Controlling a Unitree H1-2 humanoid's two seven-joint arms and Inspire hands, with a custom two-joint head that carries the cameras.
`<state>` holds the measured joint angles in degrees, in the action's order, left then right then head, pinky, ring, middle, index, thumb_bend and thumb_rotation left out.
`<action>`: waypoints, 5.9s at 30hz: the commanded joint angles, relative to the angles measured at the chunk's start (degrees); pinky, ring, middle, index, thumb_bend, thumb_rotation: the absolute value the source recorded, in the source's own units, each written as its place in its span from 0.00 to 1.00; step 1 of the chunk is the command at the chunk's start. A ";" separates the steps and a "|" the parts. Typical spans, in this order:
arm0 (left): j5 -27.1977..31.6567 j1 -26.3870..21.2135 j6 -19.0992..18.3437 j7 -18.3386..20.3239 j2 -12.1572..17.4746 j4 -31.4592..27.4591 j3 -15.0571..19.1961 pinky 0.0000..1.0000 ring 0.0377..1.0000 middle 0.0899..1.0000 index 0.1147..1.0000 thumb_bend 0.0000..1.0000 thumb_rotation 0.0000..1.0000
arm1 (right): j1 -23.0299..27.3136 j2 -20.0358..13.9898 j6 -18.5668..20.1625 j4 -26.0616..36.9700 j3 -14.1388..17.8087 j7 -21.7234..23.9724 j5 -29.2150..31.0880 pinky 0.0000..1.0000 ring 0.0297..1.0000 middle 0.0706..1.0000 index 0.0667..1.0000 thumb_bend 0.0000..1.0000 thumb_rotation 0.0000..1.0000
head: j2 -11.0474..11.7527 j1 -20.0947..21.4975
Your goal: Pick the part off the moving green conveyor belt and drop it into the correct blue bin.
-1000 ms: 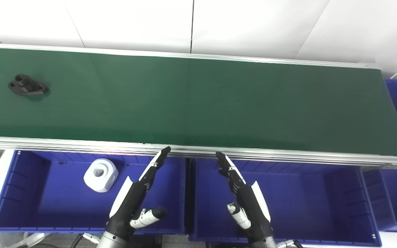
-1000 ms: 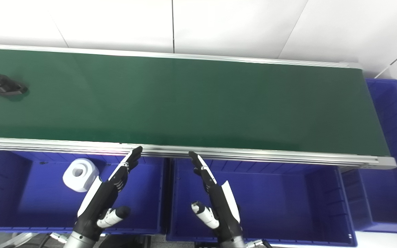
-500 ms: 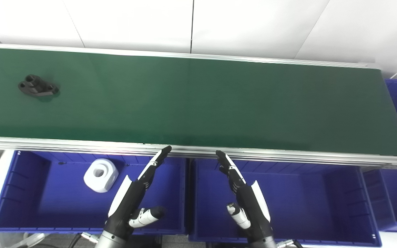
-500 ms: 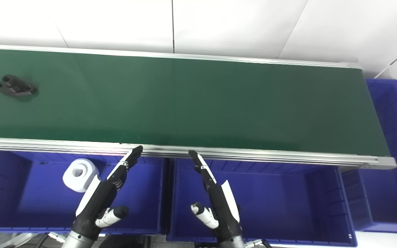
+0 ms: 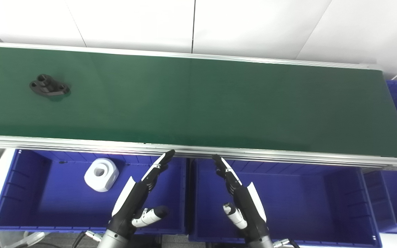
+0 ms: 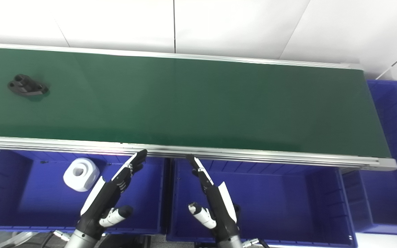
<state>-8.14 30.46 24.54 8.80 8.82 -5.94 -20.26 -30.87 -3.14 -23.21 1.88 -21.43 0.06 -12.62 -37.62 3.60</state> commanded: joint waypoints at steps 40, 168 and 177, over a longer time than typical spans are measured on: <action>0.26 -5.83 2.34 -7.43 0.64 6.25 -5.93 0.86 0.92 0.92 0.88 0.84 0.85 | 3.07 -5.21 -3.70 0.71 -1.62 -9.93 1.60 0.78 0.87 0.92 0.96 0.85 0.95 | 5.40 -6.74; -3.56 -5.31 2.35 -10.57 -3.71 4.25 -10.84 0.88 0.94 0.94 0.91 0.74 0.79 | 61.34 5.83 28.03 -40.75 -17.98 -11.22 -40.95 0.42 0.51 0.62 0.72 0.67 0.73 | 3.21 -12.46; -3.81 -4.68 2.34 -10.56 -4.12 3.61 -11.02 0.88 0.94 0.94 0.91 0.73 0.80 | 62.11 6.50 28.96 -42.57 -18.87 -13.48 -41.56 0.34 0.42 0.53 0.69 0.61 0.58 | 2.66 -12.93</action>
<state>-10.89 24.72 24.80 -2.12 6.13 -0.30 -30.07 31.15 1.71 6.23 -39.54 -38.71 -14.67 -54.12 -34.89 -9.23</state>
